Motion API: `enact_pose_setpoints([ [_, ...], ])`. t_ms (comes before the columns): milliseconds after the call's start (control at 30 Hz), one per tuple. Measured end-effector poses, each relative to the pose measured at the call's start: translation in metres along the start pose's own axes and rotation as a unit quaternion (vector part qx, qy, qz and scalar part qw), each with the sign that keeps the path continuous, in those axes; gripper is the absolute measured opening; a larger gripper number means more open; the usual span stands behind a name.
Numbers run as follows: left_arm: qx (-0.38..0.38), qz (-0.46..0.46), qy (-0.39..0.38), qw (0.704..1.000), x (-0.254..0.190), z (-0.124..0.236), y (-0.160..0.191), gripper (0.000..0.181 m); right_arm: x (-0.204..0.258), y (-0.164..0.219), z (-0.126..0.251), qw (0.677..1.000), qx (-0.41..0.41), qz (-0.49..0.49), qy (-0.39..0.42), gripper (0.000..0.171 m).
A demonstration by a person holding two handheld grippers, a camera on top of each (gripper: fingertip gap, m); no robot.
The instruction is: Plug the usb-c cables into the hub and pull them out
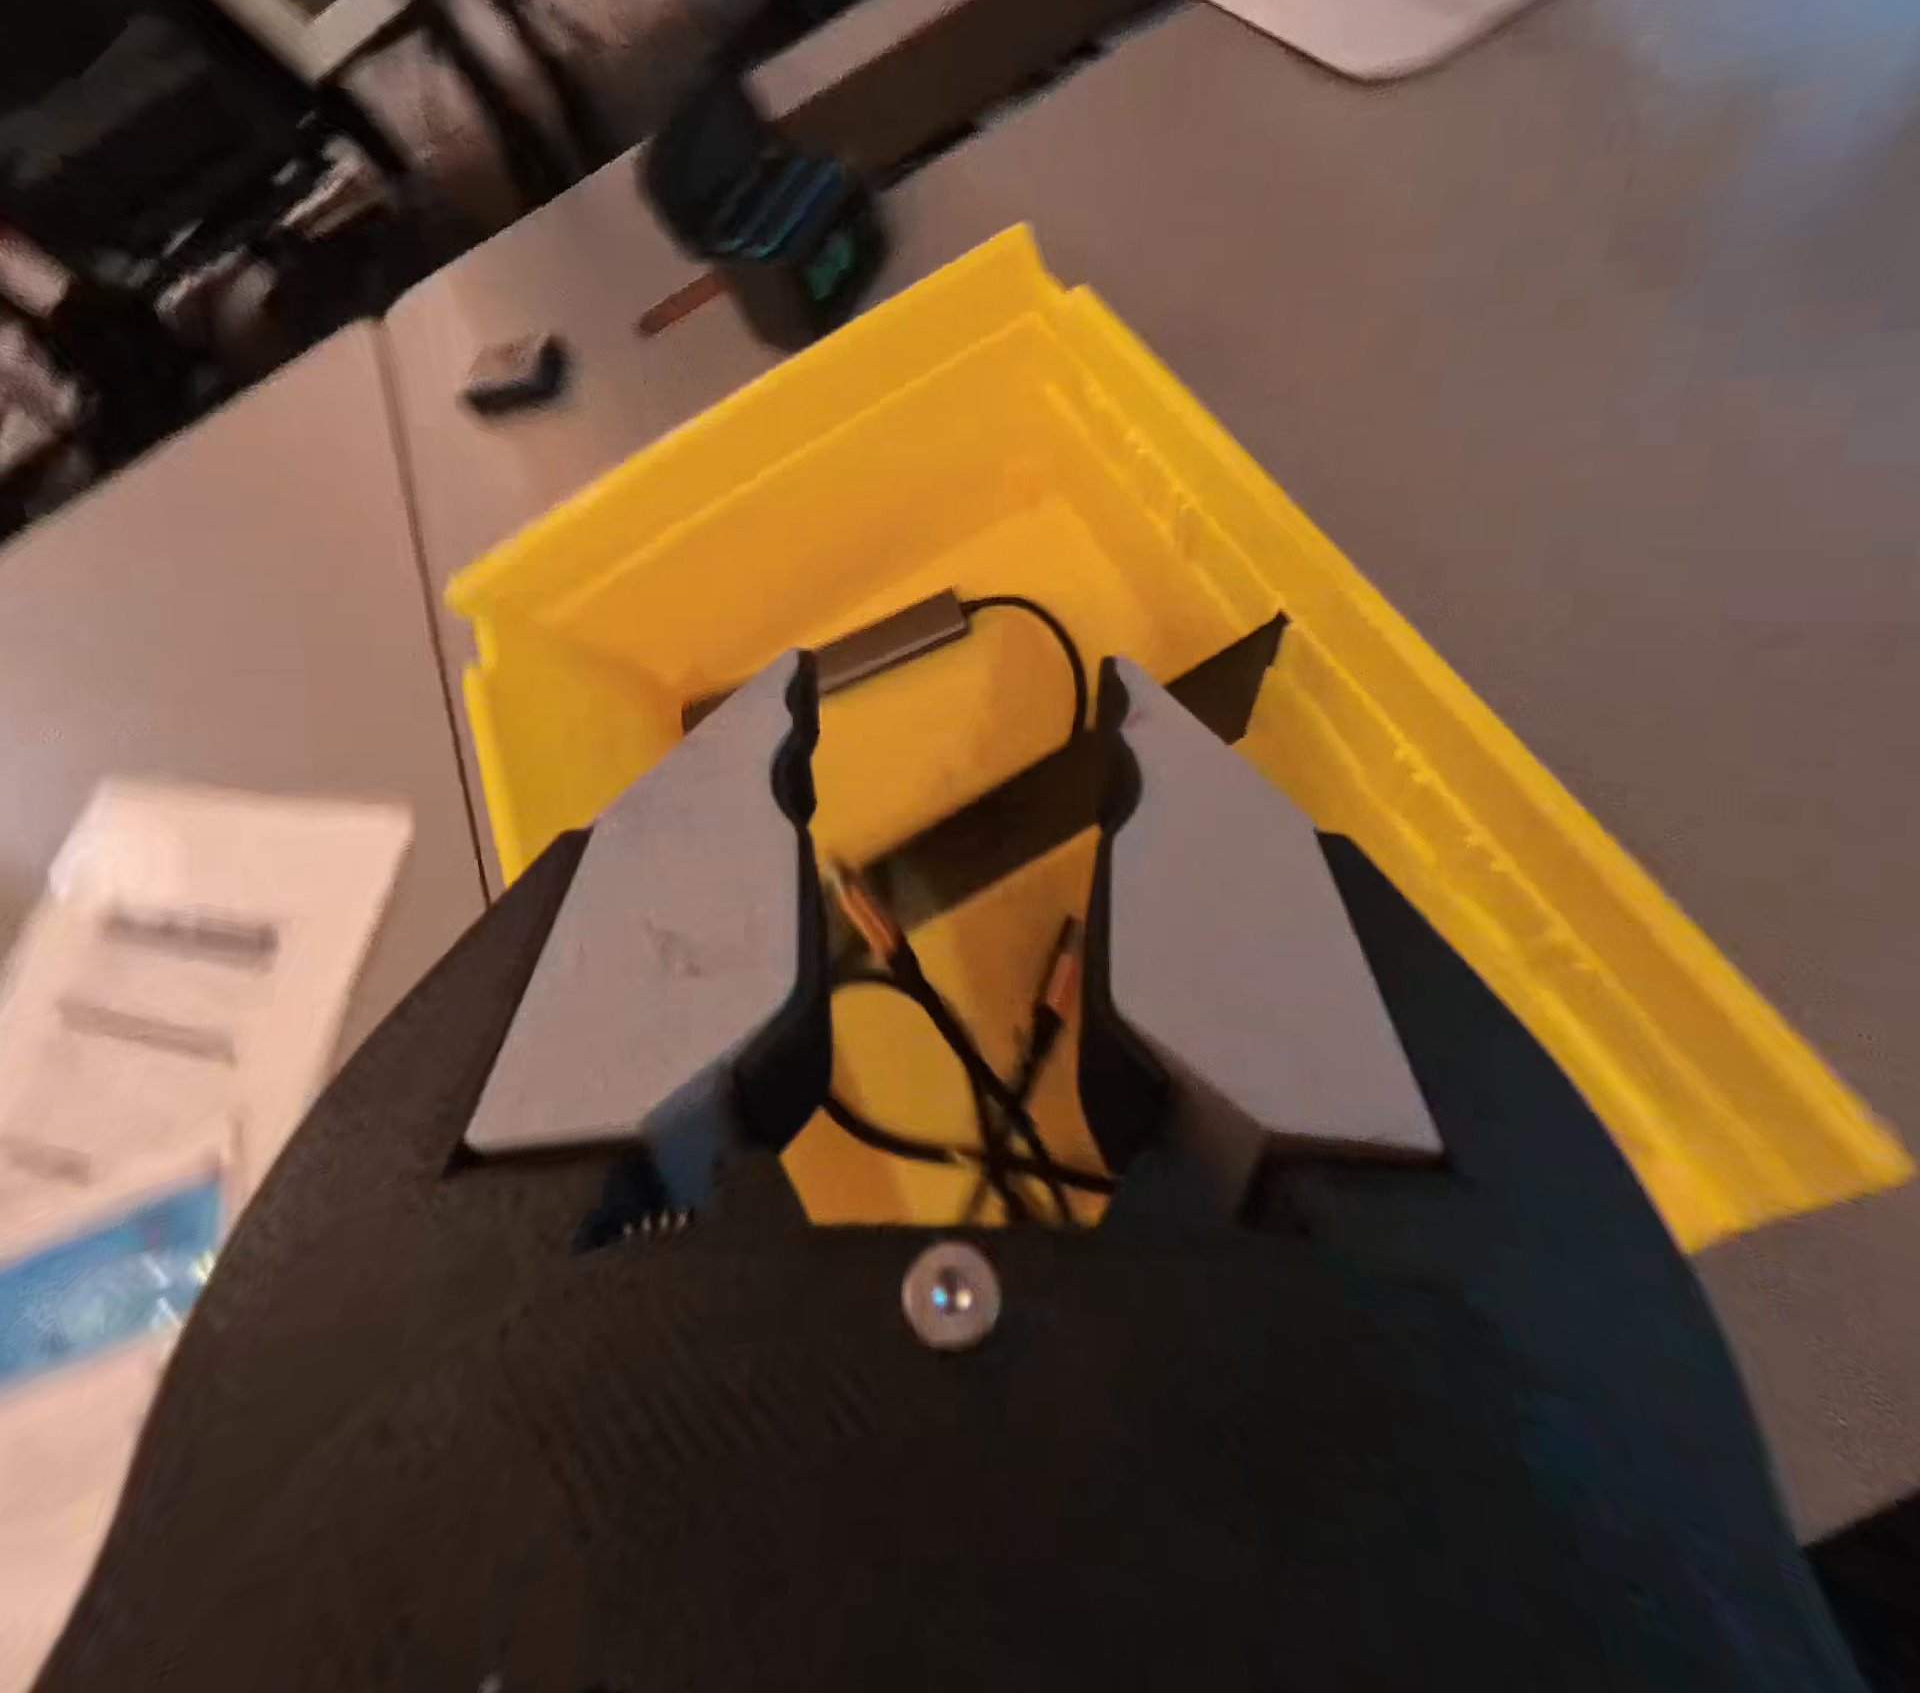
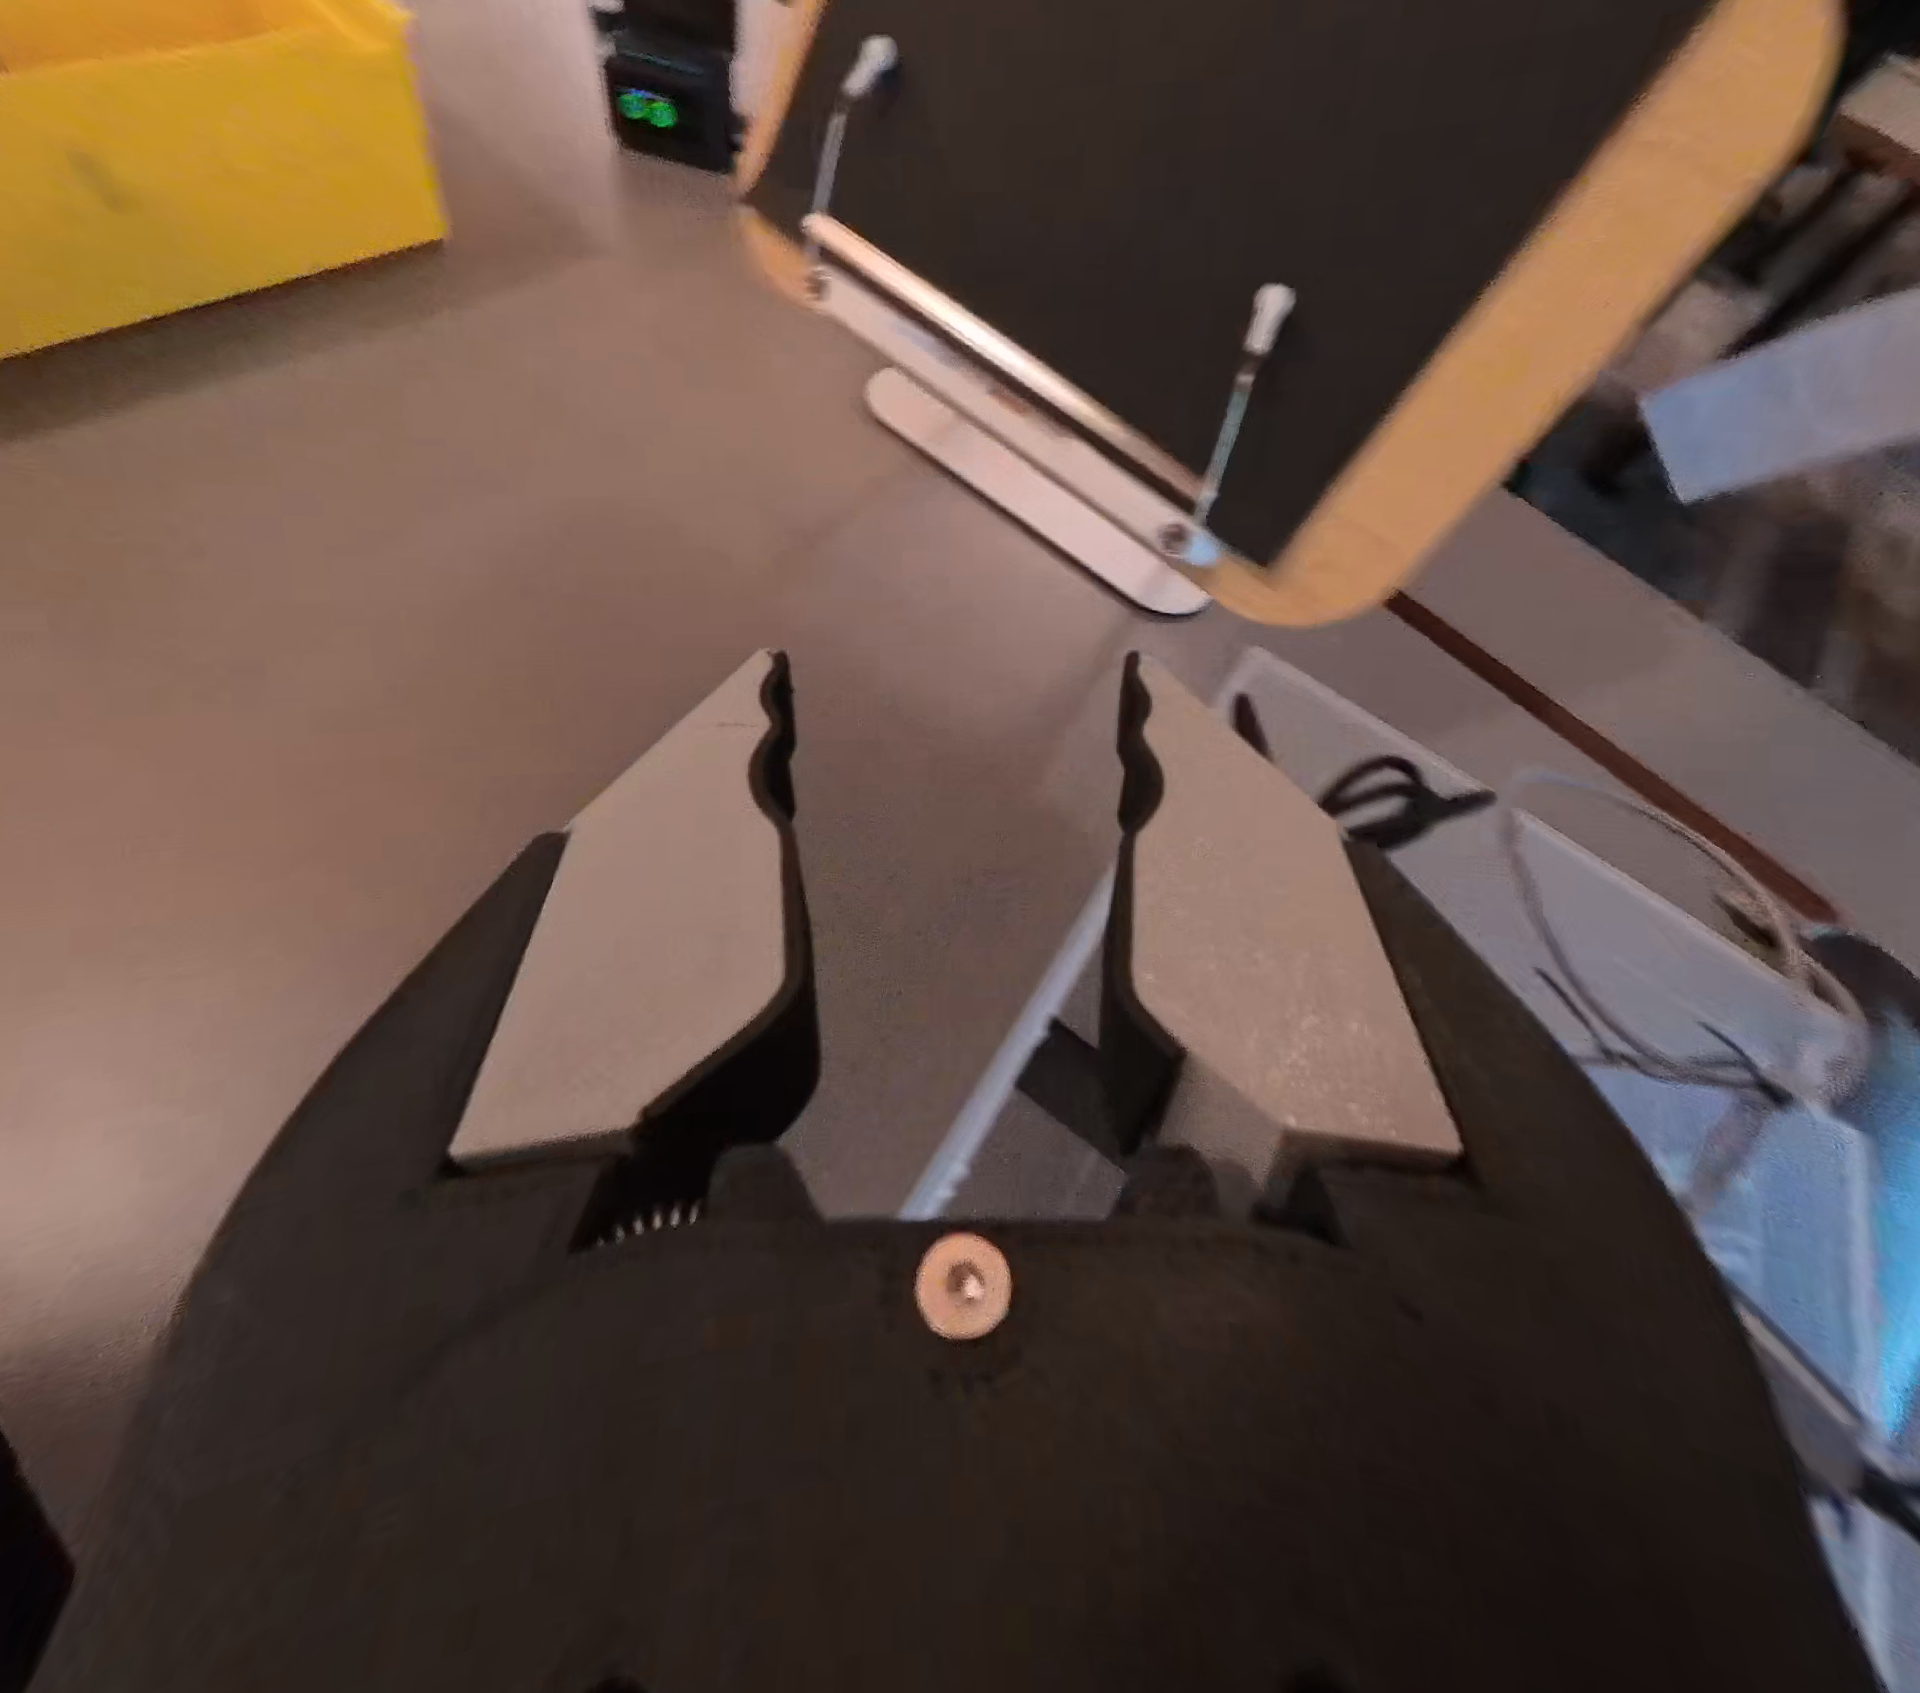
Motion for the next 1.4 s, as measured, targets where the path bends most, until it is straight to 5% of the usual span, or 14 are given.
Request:
enact_pose_setpoints([
  [100,0.096,-0.126,0.038,0.987,0.011,-0.039,-0.007,0.049,0.040,0.007,-0.015,0.999,-0.006,0.034,-0.041,0.058],
  [167,0.187,-0.207,0.103,0.955,0.009,-0.060,0.009,0.051,0.057,0.018,-0.025,0.996,0.018,0.063,-0.053,0.053],
  [267,0.277,-0.309,0.102,0.904,0.031,-0.092,0.030,0.046,0.062,0.011,-0.022,0.991,0.010,0.136,-0.008,0.042],
  [367,0.311,-0.294,0.156,0.890,0.036,-0.118,0.037,0.035,0.068,-0.013,-0.012,0.983,-0.030,0.178,0.013,0.042],
  [433,0.324,-0.306,0.175,0.878,0.040,-0.129,0.041,0.036,0.063,-0.019,-0.009,0.983,-0.014,0.182,0.024,0.056],
  [633,0.385,-0.402,0.183,0.811,0.045,-0.142,0.073,0.036,0.063,-0.043,-0.004,0.985,-0.052,0.165,-0.010,0.056],
  [700,0.373,-0.401,0.187,0.816,0.041,-0.147,0.069,0.040,0.071,-0.047,-0.007,0.984,-0.065,0.159,-0.039,0.056],
  [833,0.339,-0.377,0.223,0.832,0.022,-0.150,0.065,0.021,0.093,-0.050,-0.013,0.979,-0.085,0.161,-0.087,0.056],
  [1000,0.288,-0.458,0.137,0.830,0.020,-0.131,0.060,0.021,0.130,-0.045,-0.003,0.971,-0.108,0.160,-0.143,0.052],
  [1167,0.148,-0.483,-0.052,0.862,0.031,-0.071,-0.008,0.020,0.170,-0.038,0.007,0.959,-0.135,0.119,-0.217,0.042],
  [1267,0.036,-0.477,-0.169,0.862,0.021,-0.020,-0.060,0.020,0.211,-0.027,-0.006,0.939,-0.121,0.075,-0.312,0.054],
  [1400,-0.092,-0.474,-0.261,0.836,-0.039,0.044,-0.112,0.019,0.234,-0.043,-0.024,0.942,-0.119,0.083,-0.302,0.062],
])
Point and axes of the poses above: each gripper's, where its closed fingertips meet, z back along the fingers, y out of its underside, x = y × z across the jaws, the point moved 1 cm from there along z, back along the fingers, and after that the axes turned 9 degrees about z, right-handed, at the moved point
